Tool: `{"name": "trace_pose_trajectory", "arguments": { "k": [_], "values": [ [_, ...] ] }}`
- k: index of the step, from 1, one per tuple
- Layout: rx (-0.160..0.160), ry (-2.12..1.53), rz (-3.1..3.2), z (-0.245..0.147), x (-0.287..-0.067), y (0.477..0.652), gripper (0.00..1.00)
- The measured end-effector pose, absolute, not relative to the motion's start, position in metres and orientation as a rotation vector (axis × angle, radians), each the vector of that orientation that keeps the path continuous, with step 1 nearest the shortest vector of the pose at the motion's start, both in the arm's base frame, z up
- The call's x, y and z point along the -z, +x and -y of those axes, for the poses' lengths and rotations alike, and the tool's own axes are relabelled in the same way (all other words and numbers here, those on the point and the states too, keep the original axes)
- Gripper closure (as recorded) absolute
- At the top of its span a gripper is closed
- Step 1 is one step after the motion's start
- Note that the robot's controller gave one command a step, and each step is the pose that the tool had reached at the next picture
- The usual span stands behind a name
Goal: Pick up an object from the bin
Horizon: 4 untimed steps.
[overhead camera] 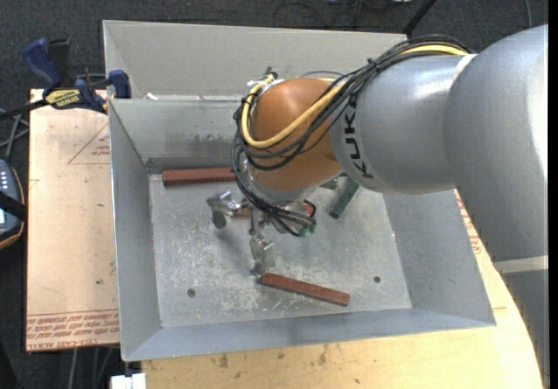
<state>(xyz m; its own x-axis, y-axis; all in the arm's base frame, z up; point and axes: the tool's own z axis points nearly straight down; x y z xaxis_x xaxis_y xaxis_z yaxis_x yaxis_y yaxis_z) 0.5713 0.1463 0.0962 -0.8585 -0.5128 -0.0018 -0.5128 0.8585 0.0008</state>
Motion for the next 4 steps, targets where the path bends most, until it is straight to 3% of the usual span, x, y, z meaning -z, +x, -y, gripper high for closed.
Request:
{"name": "trace_pose_trajectory", "arguments": {
  "k": [1,2,3,4],
  "values": [
    [-0.006,-0.671,-3.067,-0.103,-0.087,0.595,0.0],
    [-0.004,-0.889,-3.02,-0.072,-0.131,0.58,0.0],
    [0.003,-0.874,-2.999,-0.078,-0.141,0.605,0.0],
    [-0.002,-0.77,-3.042,-0.049,-0.071,0.63,1.0]
  ]
}}
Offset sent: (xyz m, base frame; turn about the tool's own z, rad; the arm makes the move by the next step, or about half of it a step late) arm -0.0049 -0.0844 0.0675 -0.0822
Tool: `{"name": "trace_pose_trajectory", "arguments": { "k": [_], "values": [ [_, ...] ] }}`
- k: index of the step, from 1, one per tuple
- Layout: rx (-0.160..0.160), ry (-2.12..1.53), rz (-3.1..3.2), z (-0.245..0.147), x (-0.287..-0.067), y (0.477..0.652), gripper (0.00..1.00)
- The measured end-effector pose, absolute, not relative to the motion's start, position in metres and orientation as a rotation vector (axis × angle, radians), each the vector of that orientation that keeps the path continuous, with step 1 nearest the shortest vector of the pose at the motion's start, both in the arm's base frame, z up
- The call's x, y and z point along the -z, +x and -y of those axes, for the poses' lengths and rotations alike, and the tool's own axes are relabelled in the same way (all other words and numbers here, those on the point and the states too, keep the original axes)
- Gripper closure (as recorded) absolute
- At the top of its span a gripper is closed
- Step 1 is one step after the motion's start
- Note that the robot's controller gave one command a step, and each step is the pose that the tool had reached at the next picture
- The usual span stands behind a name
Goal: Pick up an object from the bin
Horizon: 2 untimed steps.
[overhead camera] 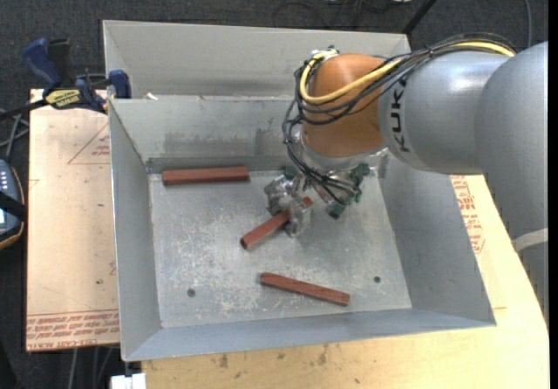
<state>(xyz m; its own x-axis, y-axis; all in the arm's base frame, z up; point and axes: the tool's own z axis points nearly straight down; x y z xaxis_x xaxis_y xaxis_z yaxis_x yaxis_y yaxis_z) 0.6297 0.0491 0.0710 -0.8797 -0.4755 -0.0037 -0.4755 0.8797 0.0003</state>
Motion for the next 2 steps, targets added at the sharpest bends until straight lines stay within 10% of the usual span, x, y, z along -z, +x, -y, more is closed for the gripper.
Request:
{"name": "trace_pose_trajectory", "arguments": {
  "k": [1,2],
  "values": [
    [-0.002,-0.77,-3.042,-0.049,-0.071,0.63,1.0],
    [0.0,-0.694,-3.055,-0.044,-0.24,0.602,1.0]
  ]
}}
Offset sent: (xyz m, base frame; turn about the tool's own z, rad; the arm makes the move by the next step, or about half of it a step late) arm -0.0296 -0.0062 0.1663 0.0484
